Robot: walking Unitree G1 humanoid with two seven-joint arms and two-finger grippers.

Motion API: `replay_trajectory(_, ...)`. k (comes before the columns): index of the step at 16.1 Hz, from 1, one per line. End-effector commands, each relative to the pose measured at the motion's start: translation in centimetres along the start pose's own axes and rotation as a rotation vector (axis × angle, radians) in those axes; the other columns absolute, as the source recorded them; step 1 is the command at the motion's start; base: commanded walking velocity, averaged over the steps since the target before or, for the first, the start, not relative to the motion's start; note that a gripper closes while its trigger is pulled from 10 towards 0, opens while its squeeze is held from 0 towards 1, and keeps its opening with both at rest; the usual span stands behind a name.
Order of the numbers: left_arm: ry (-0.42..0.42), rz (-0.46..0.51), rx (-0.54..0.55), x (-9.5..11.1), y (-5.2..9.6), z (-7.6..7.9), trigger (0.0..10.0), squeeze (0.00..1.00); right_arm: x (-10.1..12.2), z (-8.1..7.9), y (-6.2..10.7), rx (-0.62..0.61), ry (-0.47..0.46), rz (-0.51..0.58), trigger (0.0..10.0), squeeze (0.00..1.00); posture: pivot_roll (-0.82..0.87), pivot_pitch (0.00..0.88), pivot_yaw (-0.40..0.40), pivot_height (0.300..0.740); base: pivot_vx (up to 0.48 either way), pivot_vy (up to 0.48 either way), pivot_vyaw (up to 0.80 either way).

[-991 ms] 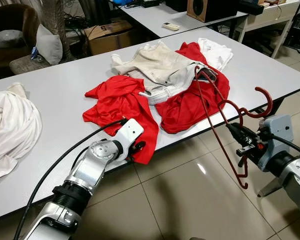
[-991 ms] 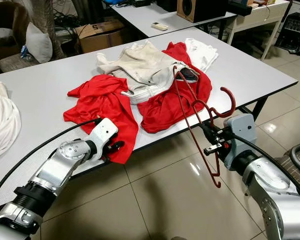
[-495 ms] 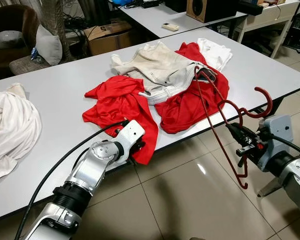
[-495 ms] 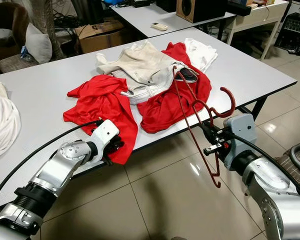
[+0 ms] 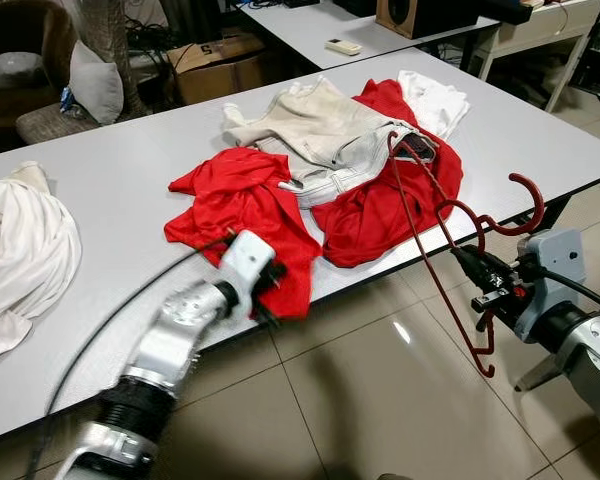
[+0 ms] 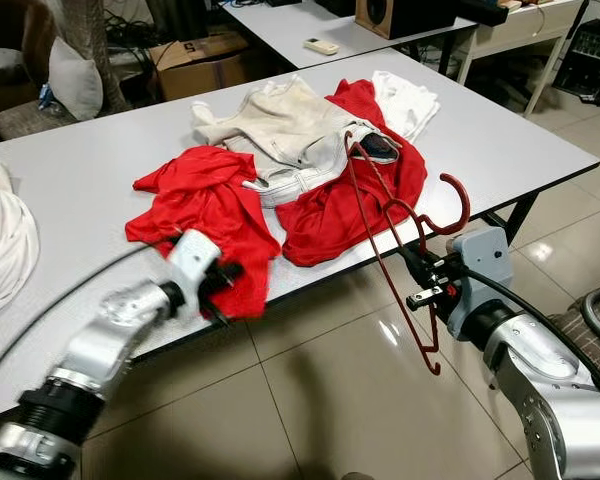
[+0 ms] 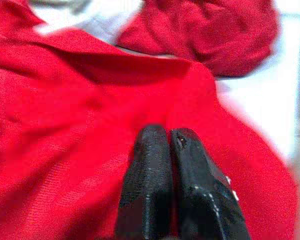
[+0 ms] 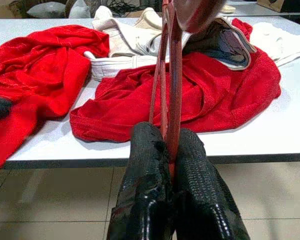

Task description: Hang hanger

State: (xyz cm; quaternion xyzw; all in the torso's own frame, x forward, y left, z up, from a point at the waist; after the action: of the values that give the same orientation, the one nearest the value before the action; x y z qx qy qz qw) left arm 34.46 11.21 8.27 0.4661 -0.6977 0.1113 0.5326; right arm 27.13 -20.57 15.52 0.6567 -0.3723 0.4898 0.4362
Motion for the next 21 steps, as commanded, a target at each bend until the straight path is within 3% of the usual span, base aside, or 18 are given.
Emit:
replay_trajectory(1, -0.085, -0.019, 0.038, -0.3, 0.2, -0.7, 10.0, 1.00, 0.3, -0.5, -0.2, 0.014, 0.013, 0.017, 10.0, 0.00, -0.20, 0.000, 0.104, 0.740, 0.000, 0.000, 0.00)
replay_trajectory(3, -0.111, -0.024, 0.075, -0.5, 0.3, -1.2, 10.0, 1.00, 0.3, -0.5, -0.2, 0.017, 0.013, 0.016, 10.0, 0.00, -0.20, 0.000, 0.104, 0.740, 0.000, 0.000, 0.00)
replay_trajectory(7, -0.155, -0.053, 0.044, -1.4, 0.2, -0.5, 10.0, 1.00, 0.4, -0.5, -0.3, 0.021, 0.019, 0.016, 10.0, 0.00, -0.21, 0.000, 0.102, 0.740, 0.000, 0.000, 0.00)
replay_trajectory(11, -0.045, -0.041, 0.020, -1.5, -0.1, 0.2, 10.0, 1.00, 0.4, -0.6, -0.3, 0.027, 0.021, 0.014, 10.0, 0.00, -0.21, 0.000, 0.102, 0.740, 0.000, 0.000, 0.00)
replay_trajectory(14, -0.113, -0.146, 0.002, -3.5, -0.2, 0.7, 10.0, 1.00, 0.3, -0.7, -0.3, 0.032, 0.018, 0.012, 10.0, 0.00, -0.21, 0.000, 0.101, 0.740, 0.000, 0.000, 0.00)
replay_trajectory(15, -0.124, -0.204, 0.012, -4.5, -0.1, 0.7, 10.0, 0.29, 0.3, -0.7, -0.3, 0.034, 0.013, 0.011, 10.0, 0.00, -0.21, 0.000, 0.101, 0.740, 0.000, 0.000, 0.00)
replay_trajectory(16, -0.123, -0.247, 0.021, -5.2, 0.0, 0.6, 10.0, 0.00, 0.3, -0.8, -0.4, 0.036, 0.012, 0.010, 10.0, 0.00, -0.21, 0.000, 0.101, 0.740, 0.000, 0.000, 0.00)
replay_trajectory(19, 0.024, -0.256, -0.043, -5.6, -0.1, 1.7, 10.0, 0.00, 0.3, -0.8, -0.4, 0.037, 0.012, 0.009, 10.0, 0.00, -0.21, 0.000, 0.101, 0.740, 0.000, 0.000, 0.00)
replay_trajectory(20, 0.030, -0.257, -0.060, -5.6, -0.1, 1.9, 10.0, 0.00, 0.3, -0.8, -0.4, 0.037, 0.012, 0.009, 10.0, 0.00, -0.21, 0.000, 0.101, 0.740, 0.000, 0.000, 0.00)
replay_trajectory(21, 0.037, -0.264, -0.100, -5.8, -0.1, 2.5, 4.3, 0.00, 0.3, -0.8, -0.4, 0.037, 0.013, 0.009, 10.0, 0.00, -0.21, 0.000, 0.100, 0.740, 0.000, 0.000, 0.00)
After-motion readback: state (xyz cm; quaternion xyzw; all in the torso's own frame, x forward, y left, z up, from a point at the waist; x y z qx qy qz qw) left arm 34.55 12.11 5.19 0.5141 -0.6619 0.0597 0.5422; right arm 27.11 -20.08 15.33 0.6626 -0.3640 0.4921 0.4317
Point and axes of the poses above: a point about 5 cm out from each wrist's last joint towards the gripper, its own y axis pointing back from the gripper into the wrist, its own x axis along the axis of the wrist's last joint, z = x × y, the point moved 4 cm from there along -y, pointing out of the wrist towards the gripper, and after that the axes turned 12 degrees about -y, right-handed, at the moved point
